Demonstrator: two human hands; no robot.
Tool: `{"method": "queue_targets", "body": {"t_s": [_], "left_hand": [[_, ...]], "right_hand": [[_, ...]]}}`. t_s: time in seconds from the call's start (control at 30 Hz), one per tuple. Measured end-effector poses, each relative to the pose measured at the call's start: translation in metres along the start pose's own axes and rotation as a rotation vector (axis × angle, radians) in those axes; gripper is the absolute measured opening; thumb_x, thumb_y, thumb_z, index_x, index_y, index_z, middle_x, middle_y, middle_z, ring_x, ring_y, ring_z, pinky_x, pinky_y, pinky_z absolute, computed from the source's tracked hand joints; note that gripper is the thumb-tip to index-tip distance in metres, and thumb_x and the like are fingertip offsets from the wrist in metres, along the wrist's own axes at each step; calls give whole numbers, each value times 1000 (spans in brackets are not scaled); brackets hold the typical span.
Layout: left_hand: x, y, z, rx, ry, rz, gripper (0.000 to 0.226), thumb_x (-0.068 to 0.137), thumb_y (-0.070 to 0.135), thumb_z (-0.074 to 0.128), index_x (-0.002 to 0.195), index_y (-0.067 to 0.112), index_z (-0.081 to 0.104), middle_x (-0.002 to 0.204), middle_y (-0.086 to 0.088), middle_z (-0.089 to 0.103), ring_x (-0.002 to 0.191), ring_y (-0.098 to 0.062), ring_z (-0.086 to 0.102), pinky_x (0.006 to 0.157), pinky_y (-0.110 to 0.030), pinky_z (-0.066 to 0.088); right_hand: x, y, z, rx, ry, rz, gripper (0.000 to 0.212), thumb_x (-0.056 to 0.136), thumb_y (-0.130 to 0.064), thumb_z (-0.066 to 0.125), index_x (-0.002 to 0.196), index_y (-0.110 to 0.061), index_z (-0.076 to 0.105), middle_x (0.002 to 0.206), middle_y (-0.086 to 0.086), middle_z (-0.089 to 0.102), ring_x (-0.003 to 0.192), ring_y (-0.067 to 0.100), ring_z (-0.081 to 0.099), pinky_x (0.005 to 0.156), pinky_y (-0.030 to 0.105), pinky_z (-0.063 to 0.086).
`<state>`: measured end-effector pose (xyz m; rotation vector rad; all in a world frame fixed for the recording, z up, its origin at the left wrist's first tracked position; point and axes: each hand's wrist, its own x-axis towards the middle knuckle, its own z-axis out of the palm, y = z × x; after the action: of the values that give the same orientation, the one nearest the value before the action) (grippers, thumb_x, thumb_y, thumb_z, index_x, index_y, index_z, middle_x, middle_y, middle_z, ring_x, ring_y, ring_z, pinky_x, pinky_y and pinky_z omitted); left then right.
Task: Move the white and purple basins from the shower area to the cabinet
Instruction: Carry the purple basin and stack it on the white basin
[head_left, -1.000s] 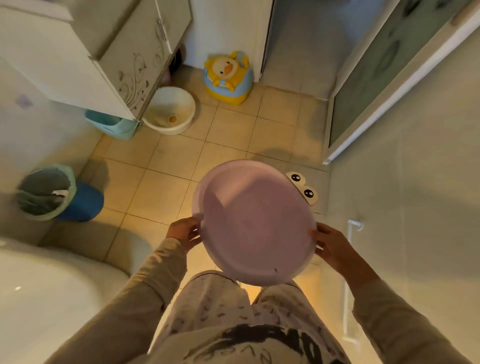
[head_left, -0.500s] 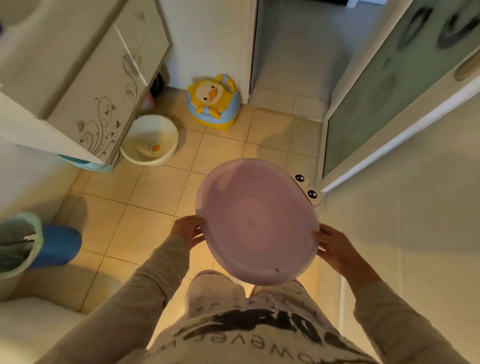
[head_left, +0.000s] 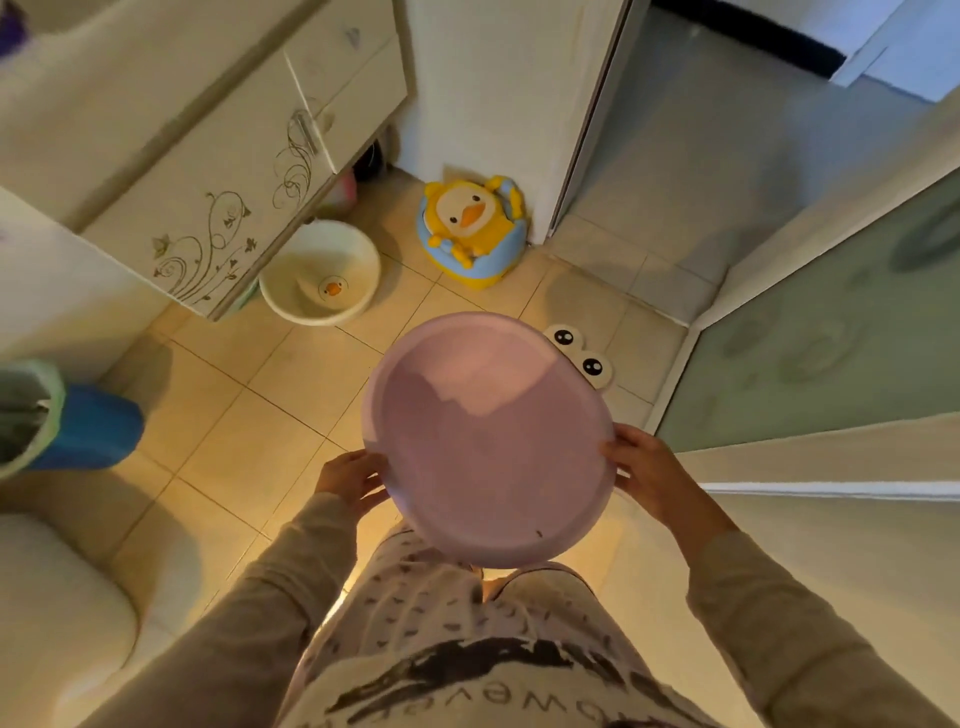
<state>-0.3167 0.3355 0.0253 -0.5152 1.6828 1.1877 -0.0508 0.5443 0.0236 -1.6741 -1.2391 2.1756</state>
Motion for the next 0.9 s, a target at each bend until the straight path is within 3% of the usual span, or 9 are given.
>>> {"method": "queue_targets", "body": {"t_s": [0.2,0.3,0.4,0.53,0.6,0.67,0.8,0.9], "left_hand": [[28,48,35,-130,32,4,11,83,-7,52,80,2,57,78,-12,60,69,-25,57,41,-26,56],[46,82,52,-141,44,-2,12,83,-5,53,77,5,57,77,-12,60,68,-25,57,44,-26,56],[63,120,71,-132,48,-13,8,82,-4,54,89,1,57,78,-11,60,68,-24,58,51,-32,56],[78,177,98,-136,36,24,36,82,-4,54,118,-4,56,78,-11,59,68,-24,57,60,-38,53],[84,200,108,-149,48,40,40,82,-4,54,121,-7,54,77,-11,59,67,-24,56,68,-40,51],[91,219,114,-177,59,47,36,82,-4,55,118,-4,56,77,-10,59,68,-23,56,75,-41,50],[103,238,118,-254,109,33,20,82,-4,56,102,1,55,76,-10,59,67,-22,56,62,-34,51],[113,246,117,-348,192,0,9,83,-3,57,90,1,57,75,-10,58,66,-22,56,57,-33,53]], "right_hand": [[66,-61,4,-32,-46,16,21,85,-8,60,96,-24,68,86,-5,77,90,18,68,61,26,56],[95,-95,9,-47,-59,20,21,85,-8,61,100,-21,69,85,-5,77,88,17,69,60,26,56],[124,-131,13,-44,-48,24,20,86,-7,60,98,-20,68,94,2,74,91,21,67,64,29,56],[157,-180,24,-36,-28,36,19,88,-3,55,96,-16,66,95,5,68,86,21,62,65,32,51],[172,-202,29,-33,-25,46,19,88,-2,54,102,-11,64,95,7,66,87,23,60,67,33,50],[187,-226,36,-48,-38,54,22,89,-2,53,108,-8,61,97,9,65,91,25,59,70,35,50],[227,-268,56,-149,-106,72,23,90,-6,52,111,-6,61,103,12,63,98,29,57,76,38,49],[267,-297,76,-241,-179,98,21,89,-9,55,108,-10,65,100,12,65,94,28,59,72,37,50]]}}
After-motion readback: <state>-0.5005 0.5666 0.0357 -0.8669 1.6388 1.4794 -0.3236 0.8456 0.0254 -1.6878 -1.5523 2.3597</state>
